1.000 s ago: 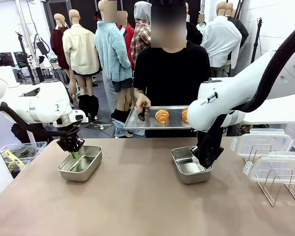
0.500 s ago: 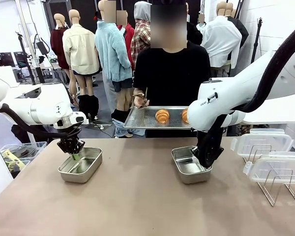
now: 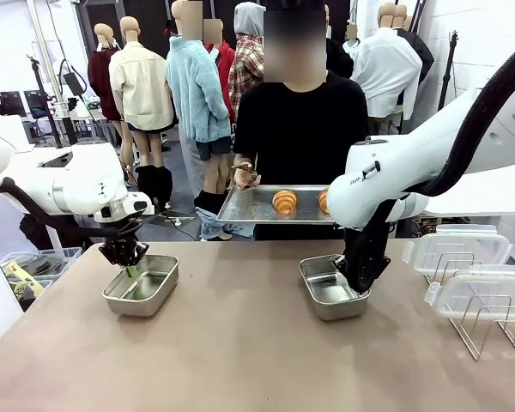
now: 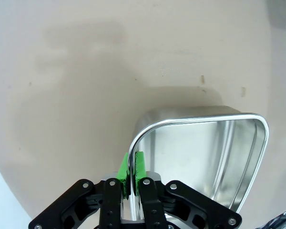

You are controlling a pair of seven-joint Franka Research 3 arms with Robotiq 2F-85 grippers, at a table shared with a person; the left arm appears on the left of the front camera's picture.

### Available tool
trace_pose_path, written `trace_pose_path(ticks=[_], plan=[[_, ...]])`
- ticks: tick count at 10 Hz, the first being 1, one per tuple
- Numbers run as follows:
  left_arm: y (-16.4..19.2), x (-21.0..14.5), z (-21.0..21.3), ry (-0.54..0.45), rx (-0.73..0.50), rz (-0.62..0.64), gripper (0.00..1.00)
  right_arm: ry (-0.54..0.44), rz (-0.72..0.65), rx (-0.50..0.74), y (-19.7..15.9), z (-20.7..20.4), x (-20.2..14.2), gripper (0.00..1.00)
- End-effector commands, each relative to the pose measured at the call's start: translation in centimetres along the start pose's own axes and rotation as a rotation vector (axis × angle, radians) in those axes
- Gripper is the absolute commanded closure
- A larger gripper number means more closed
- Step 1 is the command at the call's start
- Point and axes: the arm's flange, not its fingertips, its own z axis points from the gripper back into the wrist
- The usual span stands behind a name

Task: Place the bread in airtight containers.
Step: Once an object is inside an Airtight Container , place the container in the center of the table.

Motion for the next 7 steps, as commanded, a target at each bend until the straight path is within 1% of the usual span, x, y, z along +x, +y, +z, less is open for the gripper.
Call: trace_pose_path(ticks=[1, 2, 3, 4, 6, 7], plan=[[-2.1, -1.7, 5.0, -0.031, -0.007, 0.070, 1.00, -0.120, -0.060, 0.049, -0.9, 5.6, -1.6, 1.00], [-2.5, -2.2, 7.2, -0.023, -0.019, 0.111, 1.00, -0.118, -0.117, 0.074, -1.2, 8.2, -1.8, 1.00], [-3.2, -2.9, 9.0, -0.022, -0.022, 0.145, 1.00, -0.071, -0.136, 0.097, -1.2, 9.8, -2.2, 1.00], [-3.5, -3.4, 11.2, -0.048, -0.058, 0.123, 1.00, -0.061, -0.193, 0.092, -1.4, 11.8, -2.0, 1.00], [-4.0, -3.5, 13.0, -0.059, -0.101, 0.147, 1.00, -0.014, -0.221, 0.109, -2.0, 13.8, -1.4, 1.00], [-3.9, -2.9, 12.5, -0.015, -0.100, 0.169, 1.00, -0.073, -0.161, 0.085, -1.8, 12.8, -2.6, 1.00]])
